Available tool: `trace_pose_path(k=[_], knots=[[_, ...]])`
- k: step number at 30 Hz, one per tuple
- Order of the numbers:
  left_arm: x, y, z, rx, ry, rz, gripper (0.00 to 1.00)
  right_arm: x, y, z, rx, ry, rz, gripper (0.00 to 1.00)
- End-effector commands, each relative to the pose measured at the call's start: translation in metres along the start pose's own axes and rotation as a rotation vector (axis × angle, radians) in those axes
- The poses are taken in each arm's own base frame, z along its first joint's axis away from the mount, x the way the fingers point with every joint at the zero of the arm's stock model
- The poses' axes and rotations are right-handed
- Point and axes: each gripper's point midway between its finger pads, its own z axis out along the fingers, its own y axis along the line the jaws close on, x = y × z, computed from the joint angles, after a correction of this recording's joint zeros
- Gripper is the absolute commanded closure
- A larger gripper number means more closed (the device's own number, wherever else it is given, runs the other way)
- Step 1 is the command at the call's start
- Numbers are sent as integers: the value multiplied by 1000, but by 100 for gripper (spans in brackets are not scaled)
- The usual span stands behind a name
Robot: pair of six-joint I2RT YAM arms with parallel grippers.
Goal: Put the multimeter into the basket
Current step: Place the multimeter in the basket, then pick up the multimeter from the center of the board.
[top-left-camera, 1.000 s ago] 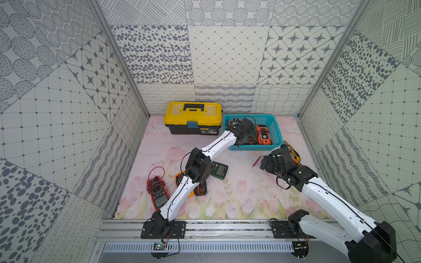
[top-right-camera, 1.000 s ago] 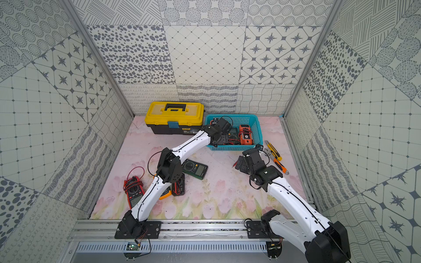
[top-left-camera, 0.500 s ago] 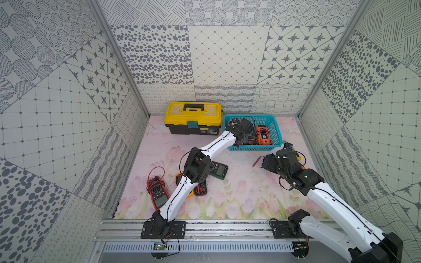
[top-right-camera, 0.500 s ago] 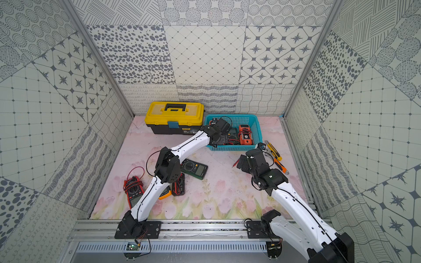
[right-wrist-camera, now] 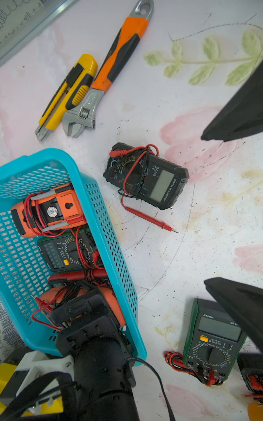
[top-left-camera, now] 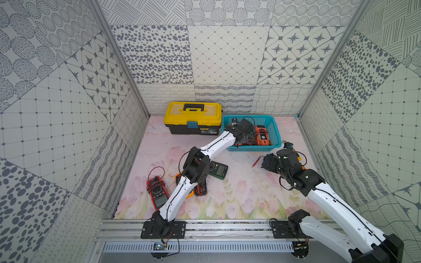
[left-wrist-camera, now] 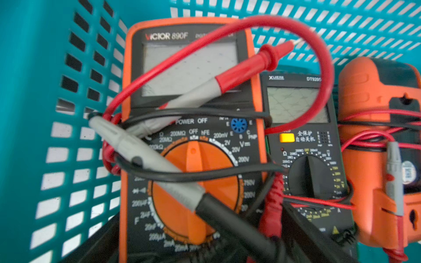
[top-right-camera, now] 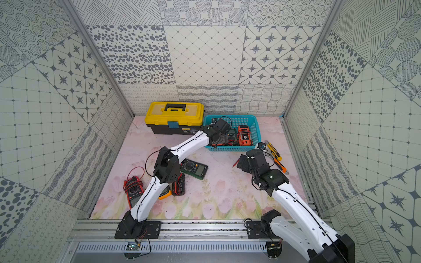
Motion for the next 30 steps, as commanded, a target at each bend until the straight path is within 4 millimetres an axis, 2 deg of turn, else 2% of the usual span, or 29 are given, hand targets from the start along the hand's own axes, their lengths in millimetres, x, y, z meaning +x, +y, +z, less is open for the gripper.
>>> trace_pose_path(k=[1, 10, 15, 19, 23, 27, 30], knots=[[-11, 19, -21, -73, -20, 38, 1, -23, 7, -10, -30, -77, 4, 2], [-46, -5, -93, 75, -90, 52, 1, -42, 27, -18, -111, -134, -40, 2], [-59, 8, -134, 95, -142, 29, 1, -45, 54, -21, -216, -114, -119, 2], [-61, 42, -164, 92, -205, -20, 1, -34, 88, -20, -303, -60, -262, 2], [-48, 94, -175, 90, -201, -126, 1, -11, 129, -12, -379, 30, -444, 2], [-29, 157, -181, 86, -185, -288, 1, 28, 173, -7, -503, 149, -649, 4], [-17, 201, -186, 74, -210, -404, 1, 58, 199, -1, -570, 239, -777, 5]])
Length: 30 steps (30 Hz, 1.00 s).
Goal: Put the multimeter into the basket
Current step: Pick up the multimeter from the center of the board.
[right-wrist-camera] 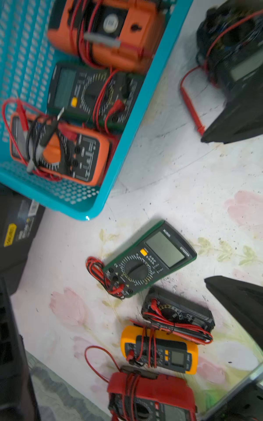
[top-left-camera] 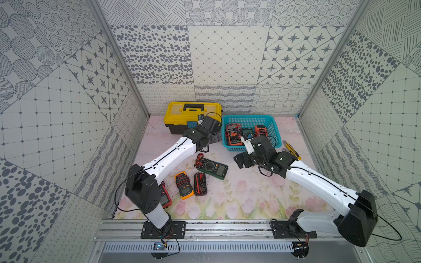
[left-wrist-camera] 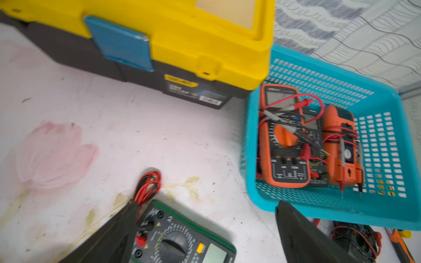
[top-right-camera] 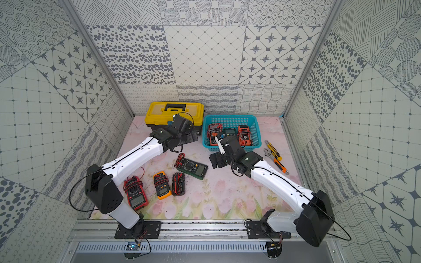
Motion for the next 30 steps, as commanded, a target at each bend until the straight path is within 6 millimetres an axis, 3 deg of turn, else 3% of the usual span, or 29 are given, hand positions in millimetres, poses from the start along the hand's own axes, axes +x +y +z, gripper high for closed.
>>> trace_pose_path(k=[1, 4, 7, 13, 21, 30], knots=[[-6, 49, -13, 44, -80, -239, 1, 5, 39, 17, -134, 75, -181, 5], [0, 89, -20, -14, -95, -318, 1, 15, 58, 41, -174, 165, -271, 5], [4, 116, -32, -46, -129, -362, 1, 23, 68, 64, -171, 237, -353, 4], [9, 149, -56, -113, -206, -381, 1, 28, 77, 99, -189, 316, -441, 2], [7, 171, -77, -177, -288, -385, 1, 36, 84, 139, -231, 405, -522, 2], [8, 179, -76, -210, -284, -370, 1, 47, 87, 172, -265, 483, -583, 2]])
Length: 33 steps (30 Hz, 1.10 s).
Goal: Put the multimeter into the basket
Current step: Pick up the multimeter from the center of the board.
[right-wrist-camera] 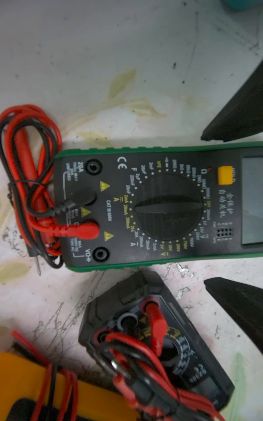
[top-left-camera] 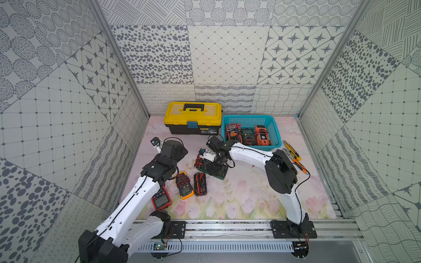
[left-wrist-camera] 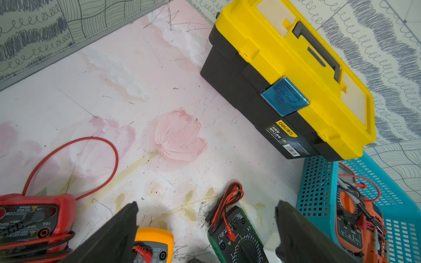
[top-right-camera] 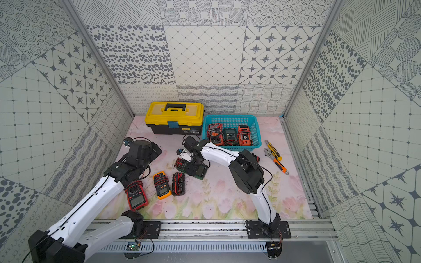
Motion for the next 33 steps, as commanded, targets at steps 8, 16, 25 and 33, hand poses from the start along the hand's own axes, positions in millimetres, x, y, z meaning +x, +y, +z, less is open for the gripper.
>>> trace_pose_path(k=[8, 16, 25, 33], knots=[[-5, 11, 6, -51, -20, -3, 1, 14, -3, 25, -14, 89, -46, 2], [-1, 11, 11, -55, -3, -5, 1, 30, -1, 45, -28, 167, -29, 11], [-1, 9, 13, -50, 1, -7, 1, 32, 0, 32, -14, 175, 3, 54], [3, 2, 19, -37, 27, -2, 1, -8, -1, -20, 18, 21, 34, 86]])
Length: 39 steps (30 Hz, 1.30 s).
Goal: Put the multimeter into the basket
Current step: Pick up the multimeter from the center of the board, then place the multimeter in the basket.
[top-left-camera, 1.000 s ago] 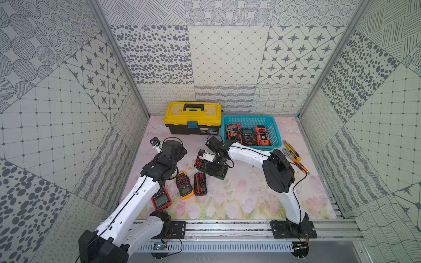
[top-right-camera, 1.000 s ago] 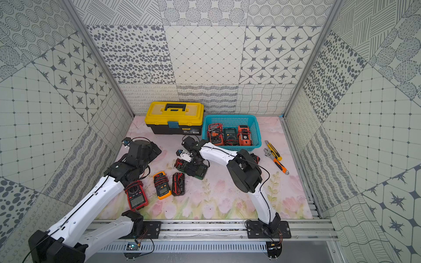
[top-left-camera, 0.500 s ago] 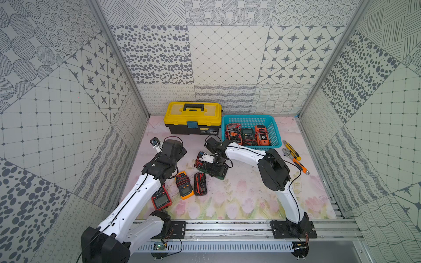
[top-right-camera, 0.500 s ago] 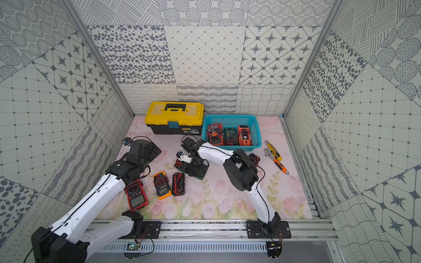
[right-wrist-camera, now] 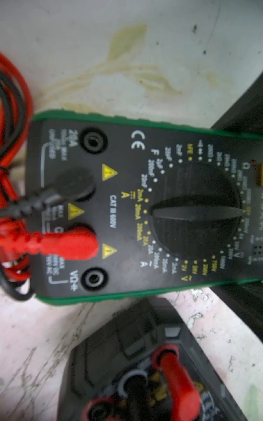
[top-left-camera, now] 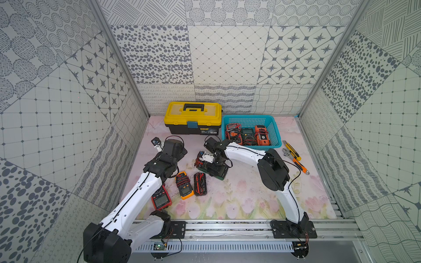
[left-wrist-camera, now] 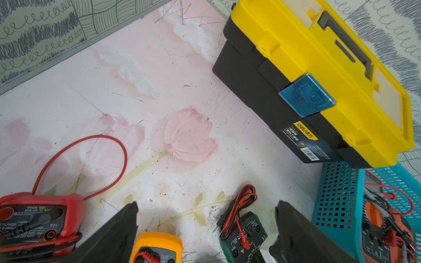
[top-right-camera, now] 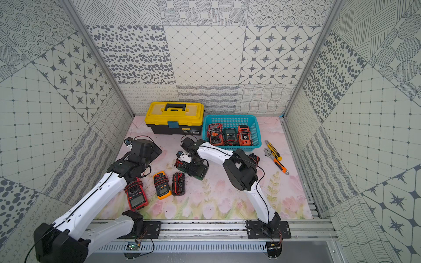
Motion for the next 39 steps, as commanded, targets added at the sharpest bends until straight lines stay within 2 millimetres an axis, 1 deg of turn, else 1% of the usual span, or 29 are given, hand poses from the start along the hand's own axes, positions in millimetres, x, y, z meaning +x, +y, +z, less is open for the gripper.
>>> trace_pose_path(k=[1, 4, 5, 13, 16, 19, 22, 24, 26, 28, 30, 33, 35, 39], knots=[[-4, -7, 2, 23, -1, -12, 1, -20, 4, -46, 10, -106, 32, 90], [-5, -8, 2, 25, -4, -13, 1, -32, 7, -68, 13, -179, 48, 99], [-5, -8, 2, 26, -6, -12, 1, -34, 6, -74, 19, -196, 57, 100], [-12, -4, -3, 15, -38, -30, 1, -52, 1, -121, 65, -318, 127, 100], [-16, -1, -7, 17, -60, -43, 1, -57, -9, -147, 132, -374, 174, 100], [-20, -1, -11, 25, -77, -45, 1, -58, -28, -175, 238, -427, 245, 100], [-20, 2, -12, 13, -84, -35, 1, -56, -43, -202, 276, -482, 327, 100], [-21, 2, -12, 11, -85, -29, 1, -53, -54, -221, 302, -523, 395, 100], [-20, 2, -11, 10, -84, -25, 1, -47, -70, -235, 343, -546, 460, 100], [-19, 0, -9, 14, -81, -21, 1, -38, -90, -247, 387, -562, 529, 100], [-18, -2, -7, 20, -77, -13, 1, -24, -117, -256, 428, -566, 610, 100], [-17, -5, -5, 25, -67, 3, 1, -4, -155, -258, 462, -557, 713, 100], [-17, -6, -4, 25, -63, 19, 1, 8, -177, -255, 482, -544, 761, 100], [-14, -5, -2, 21, -55, 36, 1, 26, -216, -243, 530, -503, 828, 100]])
